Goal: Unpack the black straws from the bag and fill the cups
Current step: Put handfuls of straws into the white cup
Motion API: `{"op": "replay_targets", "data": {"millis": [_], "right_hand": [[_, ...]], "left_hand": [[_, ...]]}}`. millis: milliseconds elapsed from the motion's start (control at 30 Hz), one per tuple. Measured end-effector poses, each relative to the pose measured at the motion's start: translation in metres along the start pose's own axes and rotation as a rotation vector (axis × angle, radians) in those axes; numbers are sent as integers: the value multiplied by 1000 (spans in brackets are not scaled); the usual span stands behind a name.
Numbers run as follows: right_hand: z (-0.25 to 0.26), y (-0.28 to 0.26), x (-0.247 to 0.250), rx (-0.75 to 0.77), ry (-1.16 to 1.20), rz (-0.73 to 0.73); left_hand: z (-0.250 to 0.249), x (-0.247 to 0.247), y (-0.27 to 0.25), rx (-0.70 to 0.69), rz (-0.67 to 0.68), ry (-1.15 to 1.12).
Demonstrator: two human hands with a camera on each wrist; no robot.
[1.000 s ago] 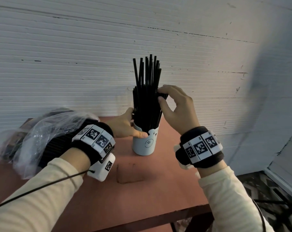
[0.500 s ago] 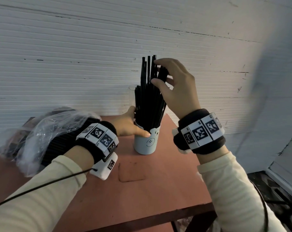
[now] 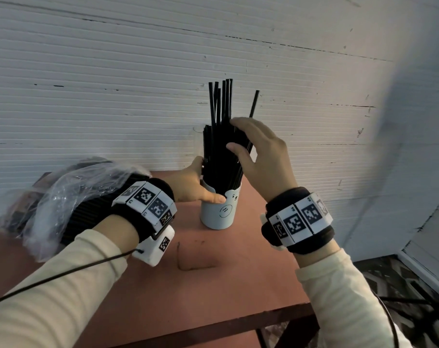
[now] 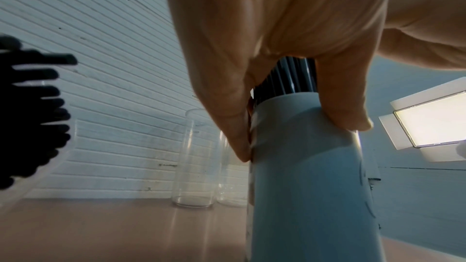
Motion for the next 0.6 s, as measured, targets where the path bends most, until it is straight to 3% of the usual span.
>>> {"op": "replay_targets", "data": {"millis": [200,400,600], "right_hand": [[3,-12,-6,23,-54,-10],[0,16,25,-8,26,-137],[-15,51,21,-57,31,11]], "left_hand": [[-2,-1,0,-12,6,49],[-3,-3,-1,-5,3,110],[0,-3,-1,10,16,101]]}}
Point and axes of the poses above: each hand's wrist, its own y-axis towards the middle knuckle, its own x-axis out of the back of the hand, z = x × y, the point moved 9 cm from there along y, towards the middle knuckle, and after that the axes turned 6 degrees about -y, right-handed, at the moved point
